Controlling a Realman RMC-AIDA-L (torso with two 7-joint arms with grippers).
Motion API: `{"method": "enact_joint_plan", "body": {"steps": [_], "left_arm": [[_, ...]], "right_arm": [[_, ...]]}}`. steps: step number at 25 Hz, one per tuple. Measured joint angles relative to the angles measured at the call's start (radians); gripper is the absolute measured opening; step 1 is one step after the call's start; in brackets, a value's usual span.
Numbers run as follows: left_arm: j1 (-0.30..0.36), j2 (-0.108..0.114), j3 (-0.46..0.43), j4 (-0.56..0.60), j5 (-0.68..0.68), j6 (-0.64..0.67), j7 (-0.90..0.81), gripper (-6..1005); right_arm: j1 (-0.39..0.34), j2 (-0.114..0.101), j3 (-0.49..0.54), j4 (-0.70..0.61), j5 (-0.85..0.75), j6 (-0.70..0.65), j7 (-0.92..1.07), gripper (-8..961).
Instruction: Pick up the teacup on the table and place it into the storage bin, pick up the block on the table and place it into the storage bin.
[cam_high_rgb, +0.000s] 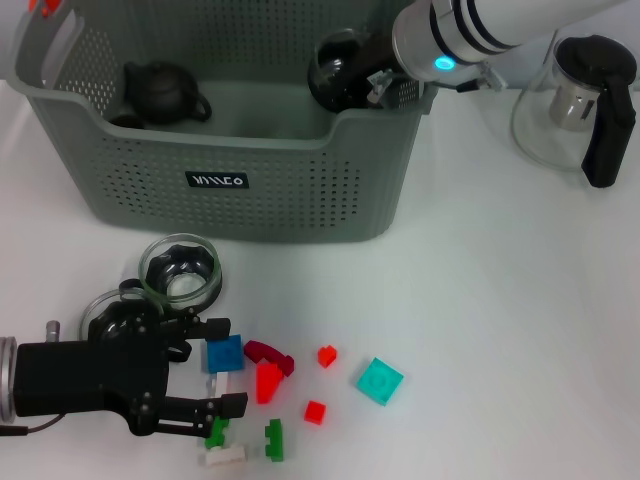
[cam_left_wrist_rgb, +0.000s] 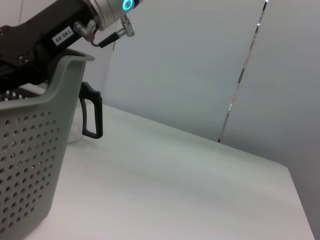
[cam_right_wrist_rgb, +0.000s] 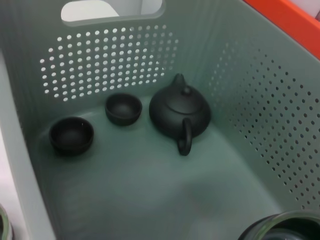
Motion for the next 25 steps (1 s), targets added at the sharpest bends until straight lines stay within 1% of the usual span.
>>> {"method": "enact_joint_plan", "body": {"steps": [4, 8, 12, 25], "left_arm": [[0.000, 0.000, 0.000, 0.000, 0.000, -0.001, 0.000, 933], [0.000, 0.000, 0.000, 0.000, 0.000, -0.002, 0.000, 933], [0.000, 0.000, 0.000, 0.000, 0.000, -0.002, 0.000, 933], [0.000, -0.002, 0.000, 0.000, 0.000, -0.002, 0.000, 932]], "right_arm": [[0.000, 0.000, -0.001, 0.001, 0.000, 0.000, 0.000, 57], [0.000, 0.000, -0.024, 0.001, 0.000, -0.001, 0.006, 58], [0.000, 0.001, -0.040, 0.001, 0.001, -0.001, 0.010, 79], [0.000, 0.002, -0.040, 0.000, 0.001, 0.000, 0.011, 148]]}}
